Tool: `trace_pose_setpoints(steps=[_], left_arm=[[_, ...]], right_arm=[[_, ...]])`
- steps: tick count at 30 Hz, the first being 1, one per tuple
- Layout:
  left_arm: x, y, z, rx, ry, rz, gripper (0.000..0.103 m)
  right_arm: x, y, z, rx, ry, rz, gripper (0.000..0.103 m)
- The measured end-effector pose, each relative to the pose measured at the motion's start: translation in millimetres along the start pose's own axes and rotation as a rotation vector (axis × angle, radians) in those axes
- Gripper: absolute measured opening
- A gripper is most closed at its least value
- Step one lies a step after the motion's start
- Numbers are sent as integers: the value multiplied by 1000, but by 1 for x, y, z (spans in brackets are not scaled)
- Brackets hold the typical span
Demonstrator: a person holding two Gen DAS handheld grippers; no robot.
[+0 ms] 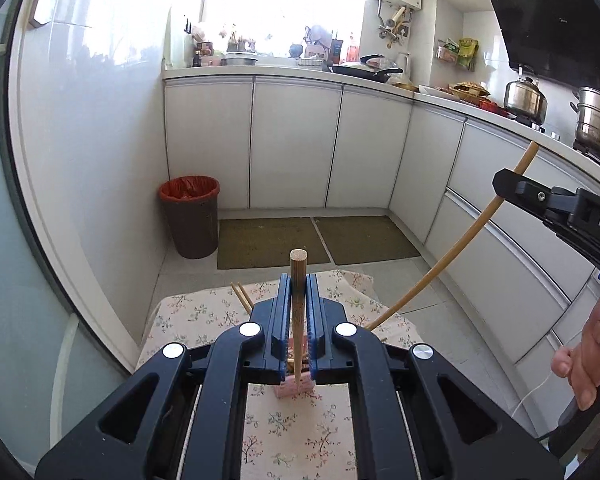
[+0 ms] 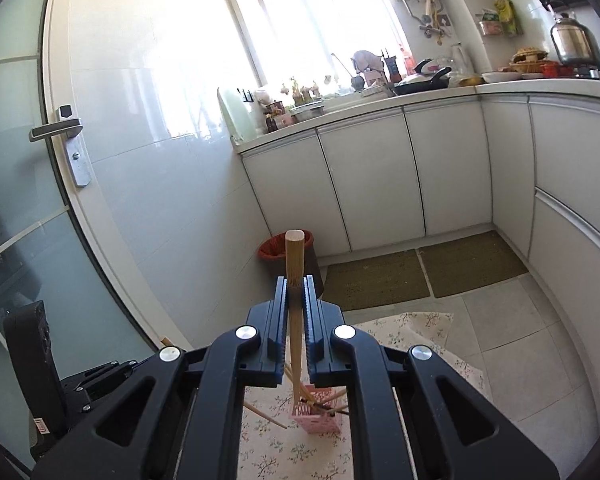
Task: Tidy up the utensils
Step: 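Lift both wooden chopsticks upright and carry them over the pink holder, then lower the chopsticks into the pink holder and open both tools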
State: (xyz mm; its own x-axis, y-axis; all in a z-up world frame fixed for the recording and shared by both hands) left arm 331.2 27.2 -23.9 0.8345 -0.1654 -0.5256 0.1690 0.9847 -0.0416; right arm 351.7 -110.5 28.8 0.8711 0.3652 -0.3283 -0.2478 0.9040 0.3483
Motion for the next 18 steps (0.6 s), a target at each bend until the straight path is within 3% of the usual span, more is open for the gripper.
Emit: trace_pose_setpoints(steps=[9, 13, 15, 18], left_arm=[[46, 6, -4, -10, 41, 7, 6], [61, 3, -17, 24, 70, -26, 10], [53, 7, -18, 1, 24, -30, 24], [35, 20, -8, -88, -55, -45, 27]], right_arm=[[49, -17, -12, 27, 32, -17, 8], [61, -16, -17, 25, 33, -13, 8], [65, -12, -19, 7, 28, -14, 8], [71, -7, -21, -13, 26, -20, 8]])
Point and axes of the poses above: each gripper's, at about its wrist camera, not at the fingertips, and x roughly the way its jaws point, y to its left, z to its top, the point moved 6 cm from there along x, roughly the way its jaws point, and after that the axes turned 3 degrees about z, right-handed, at the moved point
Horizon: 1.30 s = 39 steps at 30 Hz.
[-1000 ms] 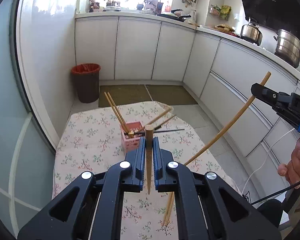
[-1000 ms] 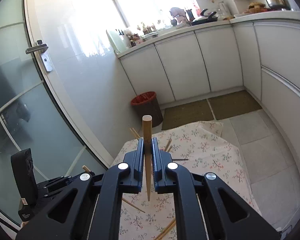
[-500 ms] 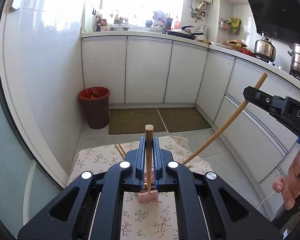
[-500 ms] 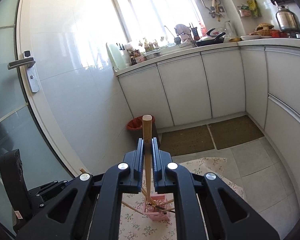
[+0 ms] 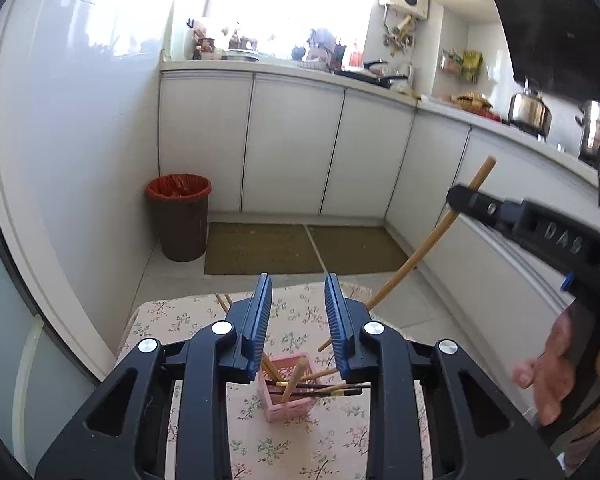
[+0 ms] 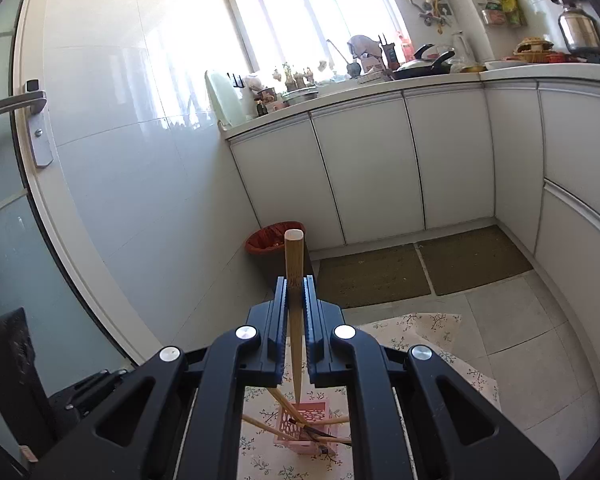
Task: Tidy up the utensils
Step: 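Lower the chopsticks into the pink holder and open both tools, then grasp the black chopstick lying on the cloth with the left tool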
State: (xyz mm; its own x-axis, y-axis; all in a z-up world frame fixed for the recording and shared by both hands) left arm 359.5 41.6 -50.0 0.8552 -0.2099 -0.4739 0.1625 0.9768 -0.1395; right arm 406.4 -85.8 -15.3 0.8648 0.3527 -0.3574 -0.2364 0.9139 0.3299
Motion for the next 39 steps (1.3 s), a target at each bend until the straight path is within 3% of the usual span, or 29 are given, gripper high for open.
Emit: trace_pose_setpoints(steps=[4, 8, 16, 23, 25, 27, 39], left_arm=[[-25, 20, 13, -123, -65, -15, 31], [-42, 34, 15, -184, -97, -28, 33], [-33, 48, 4, -210, -48, 13, 38], [-40, 51, 6, -213, -52, 21, 44], [-42, 46, 6, -203, -47, 22, 47], [-44, 38, 7, -190, -46, 26, 50], [-58, 5, -8, -142, -42, 56, 77]], right_arm=[[7, 6, -7, -15, 8, -16, 8], [18, 6, -14, -9, 21, -32, 8], [55, 10, -44, 1, 77, -23, 10], [8, 31, -26, -70, -1, 2, 11], [-6, 33, -22, -73, -11, 4, 14], [-20, 31, -19, -71, -22, -5, 29], [-80, 6, -36, -22, -53, -85, 72]])
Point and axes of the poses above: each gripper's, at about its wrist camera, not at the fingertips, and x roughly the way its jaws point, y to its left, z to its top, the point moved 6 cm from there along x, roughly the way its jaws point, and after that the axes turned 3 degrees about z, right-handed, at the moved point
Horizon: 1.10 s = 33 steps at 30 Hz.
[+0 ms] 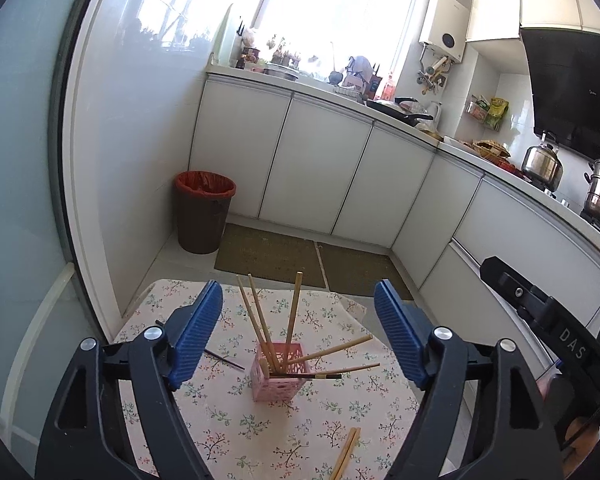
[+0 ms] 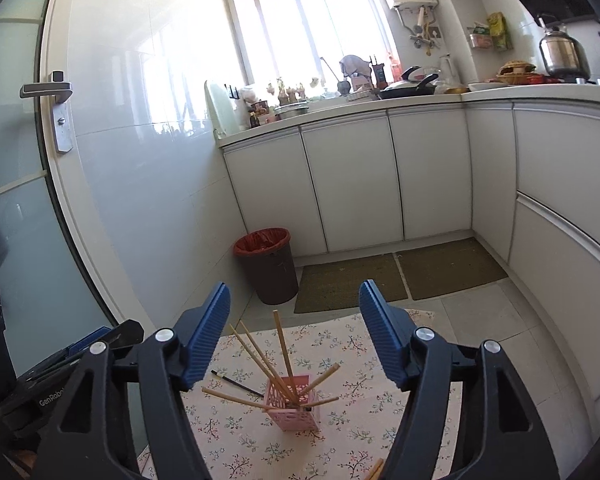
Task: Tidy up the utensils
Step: 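Grasp the black chopstick lying on the cloth with the left tool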
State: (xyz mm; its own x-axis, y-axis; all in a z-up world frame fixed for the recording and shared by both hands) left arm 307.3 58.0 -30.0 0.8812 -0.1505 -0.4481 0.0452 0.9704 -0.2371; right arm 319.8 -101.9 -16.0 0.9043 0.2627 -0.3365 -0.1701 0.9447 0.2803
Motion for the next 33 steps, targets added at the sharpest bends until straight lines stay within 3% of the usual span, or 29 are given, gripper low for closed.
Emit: trace_pose_setpoints(steps=[3, 6, 12, 15, 18, 21, 25, 27, 29, 31, 33], left_arm=[[-2, -6, -7, 15, 8, 2, 83], [-4, -10, -14, 21, 9, 9, 90], [-4, -6, -22, 14, 34, 15, 95], [4, 16, -26, -27, 57, 61, 96], [41, 57, -30, -139, 193, 151, 96], [97, 104, -42, -224, 378, 257, 95], [172, 170, -75, -456, 591, 328, 94], [210, 194, -99, -551, 698, 352, 87], [240, 207, -119, -584, 767, 370, 69], [271, 214, -133, -584, 811, 397, 58], [294, 223, -138, -595, 815, 451, 55]], right_arm=[[-10, -12, -8, 29, -2, -26, 89], [-16, -24, -16, 61, 12, -36, 96], [-31, -46, -39, 118, 60, -28, 96], [-41, -70, -64, 186, 91, -36, 96], [-44, -102, -92, 298, 130, -45, 96], [-39, -134, -120, 383, 163, -85, 96], [-13, -159, -146, 476, 286, -89, 96], [-4, -168, -155, 514, 316, -87, 96], [4, -175, -162, 540, 353, -80, 96], [11, -182, -169, 545, 384, -86, 96], [19, -187, -175, 552, 408, -98, 96]])
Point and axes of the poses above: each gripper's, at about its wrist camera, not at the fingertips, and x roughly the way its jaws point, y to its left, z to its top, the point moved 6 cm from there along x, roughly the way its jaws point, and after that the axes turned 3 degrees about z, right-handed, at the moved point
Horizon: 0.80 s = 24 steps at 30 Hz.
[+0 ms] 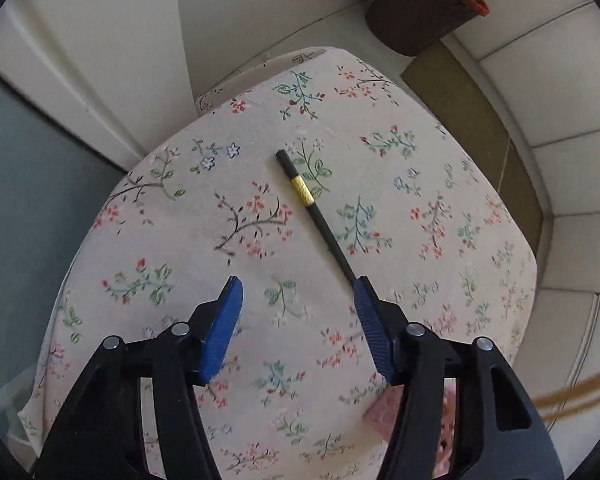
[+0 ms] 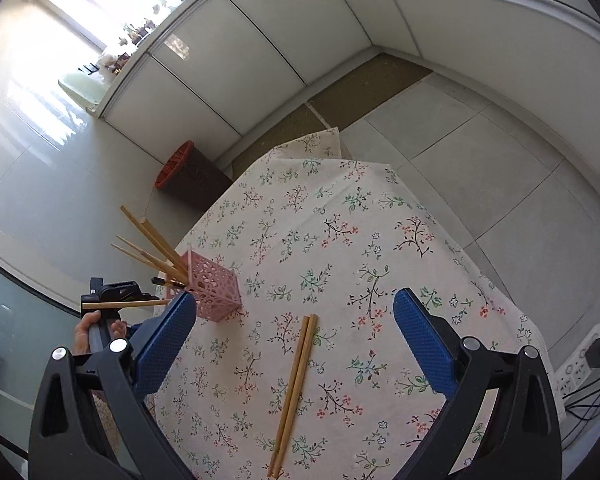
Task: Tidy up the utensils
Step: 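Grasp the black chopstick lying on the cloth with the left tool, then carry the black chopstick over the pink holder and open the left tool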
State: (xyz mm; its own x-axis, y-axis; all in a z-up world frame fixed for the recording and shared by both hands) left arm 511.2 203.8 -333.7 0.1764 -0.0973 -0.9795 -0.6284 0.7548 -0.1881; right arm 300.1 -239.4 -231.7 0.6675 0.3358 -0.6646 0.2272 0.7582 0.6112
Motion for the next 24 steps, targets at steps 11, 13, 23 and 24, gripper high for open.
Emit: trace_pose_setpoints(steps=[11, 13, 23, 24], left_arm=[[29, -22, 32, 28, -62, 192, 7], [26, -18, 29, 61, -97, 175, 6], [-99, 25, -51, 268, -408, -34, 6], [-119, 27, -63, 288, -449, -47, 6]], right_arm=[[36, -31, -7, 143, 173, 3, 96], [34, -30, -8, 143, 176, 3, 96], [16, -21, -16, 161, 186, 53, 96], [14, -19, -17, 154, 183, 55, 96]])
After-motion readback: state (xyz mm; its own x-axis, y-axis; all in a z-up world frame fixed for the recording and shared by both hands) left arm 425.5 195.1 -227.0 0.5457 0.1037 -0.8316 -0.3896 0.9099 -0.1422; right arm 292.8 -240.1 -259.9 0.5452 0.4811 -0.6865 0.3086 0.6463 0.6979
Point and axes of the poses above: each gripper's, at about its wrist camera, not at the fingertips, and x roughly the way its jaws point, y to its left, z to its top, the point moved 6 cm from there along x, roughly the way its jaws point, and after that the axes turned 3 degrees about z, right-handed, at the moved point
